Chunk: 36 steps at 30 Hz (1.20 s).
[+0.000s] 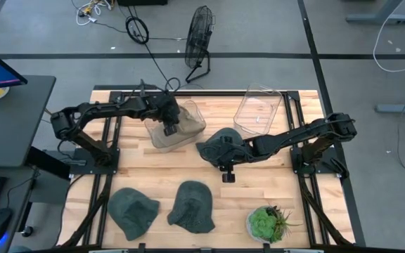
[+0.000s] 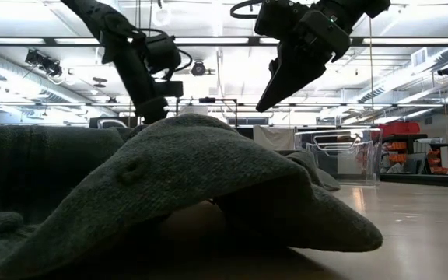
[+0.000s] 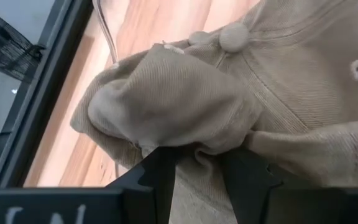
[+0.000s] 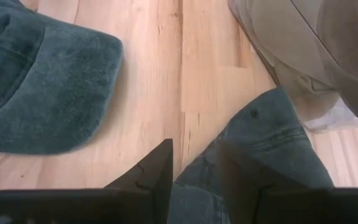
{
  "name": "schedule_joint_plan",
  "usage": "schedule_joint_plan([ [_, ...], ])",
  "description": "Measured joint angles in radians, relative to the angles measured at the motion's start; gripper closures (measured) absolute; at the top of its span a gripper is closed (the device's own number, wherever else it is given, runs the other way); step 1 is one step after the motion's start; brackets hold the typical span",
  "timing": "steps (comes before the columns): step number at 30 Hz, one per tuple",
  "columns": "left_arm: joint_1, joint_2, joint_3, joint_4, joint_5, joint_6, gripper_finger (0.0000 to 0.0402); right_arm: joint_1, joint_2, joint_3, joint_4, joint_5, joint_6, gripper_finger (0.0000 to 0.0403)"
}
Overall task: Pick & Place hat
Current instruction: Put the brown cap into the left transparent bin, then put the top gray cap into the right transparent bin
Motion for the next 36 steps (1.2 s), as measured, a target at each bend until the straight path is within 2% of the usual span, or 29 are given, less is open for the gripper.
schedule_joint_plan([
  [6,-0.011,-0.018,0.035,-0.041,0.000,0.009,0.0271,0.000,0.000,0.000,0.006,0.000,-0.006,0.0279],
  [14,-0.071,-0.187,0.211,-0.227,0.009,0.045,0.0271,0.000,0.000,0.000,0.008,0.021,0.006,0.0279],
  [17,-0.108,-0.270,0.222,-0.249,0.005,0.010,0.0271,-0.003,0.000,0.000,0.008,0.098,0.039,0.0279],
  [20,-0.161,-0.346,0.191,-0.227,0.007,-0.061,0.0271,-0.023,0.000,0.000,0.017,0.237,0.044,0.0279],
  [22,-0.203,-0.377,0.149,-0.187,0.007,-0.075,0.0271,-0.049,0.005,0.001,0.029,0.297,0.042,0.0279],
  [24,-0.242,-0.398,0.088,-0.134,0.007,-0.088,0.0271,-0.083,0.010,0.001,0.028,0.302,0.047,0.0279],
  [26,-0.278,-0.404,0.022,-0.033,0.007,-0.127,0.0271,-0.119,0.027,0.002,0.044,0.301,0.121,0.0279],
  [28,-0.310,-0.403,-0.053,0.071,0.006,-0.167,0.0271,-0.149,0.044,0.002,0.021,0.292,0.193,0.0279],
  [32,-0.378,-0.380,-0.193,0.349,0.005,-0.216,0.0271,-0.186,0.089,0.002,-0.014,0.228,0.217,0.0279],
  [36,-0.442,-0.356,-0.291,0.537,0.005,-0.238,0.0271,-0.198,0.143,0.002,-0.020,0.212,0.254,0.0279],
])
